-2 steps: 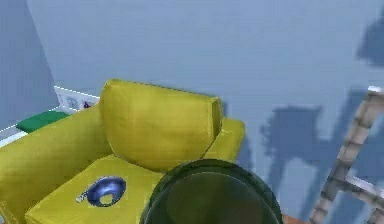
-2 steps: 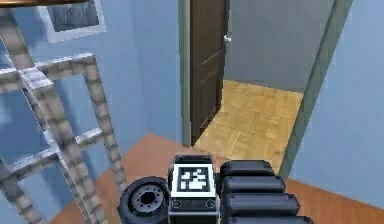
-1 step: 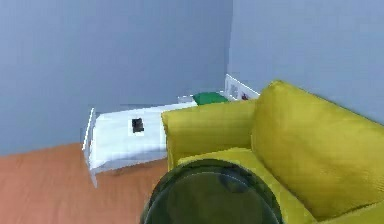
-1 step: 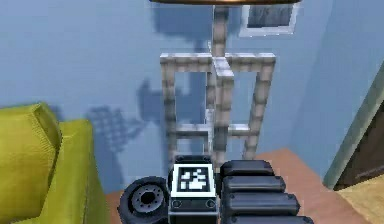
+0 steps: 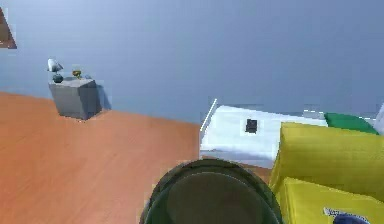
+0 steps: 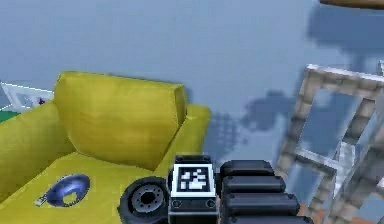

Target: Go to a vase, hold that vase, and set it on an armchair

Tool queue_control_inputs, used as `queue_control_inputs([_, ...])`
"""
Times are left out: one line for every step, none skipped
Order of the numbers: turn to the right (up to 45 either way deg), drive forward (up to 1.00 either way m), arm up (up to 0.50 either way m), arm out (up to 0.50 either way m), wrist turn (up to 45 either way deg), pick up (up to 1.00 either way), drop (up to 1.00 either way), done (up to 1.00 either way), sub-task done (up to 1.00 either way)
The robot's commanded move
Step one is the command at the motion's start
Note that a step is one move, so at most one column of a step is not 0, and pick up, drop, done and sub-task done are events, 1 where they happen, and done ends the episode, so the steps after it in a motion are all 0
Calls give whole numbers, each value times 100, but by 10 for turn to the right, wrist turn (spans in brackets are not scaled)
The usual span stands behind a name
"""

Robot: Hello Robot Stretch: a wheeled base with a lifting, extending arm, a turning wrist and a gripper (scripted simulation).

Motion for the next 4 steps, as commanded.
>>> queue_control_inputs([450,0,0,0,0,0,0,0,0])
queue_control_inputs([330,0,0,0,0,0,0,0,0])
queue_control_inputs([-450,0,0,0,0,0,0,0,0])
queue_control_inputs([-330,0,0,0,0,0,0,0,0])
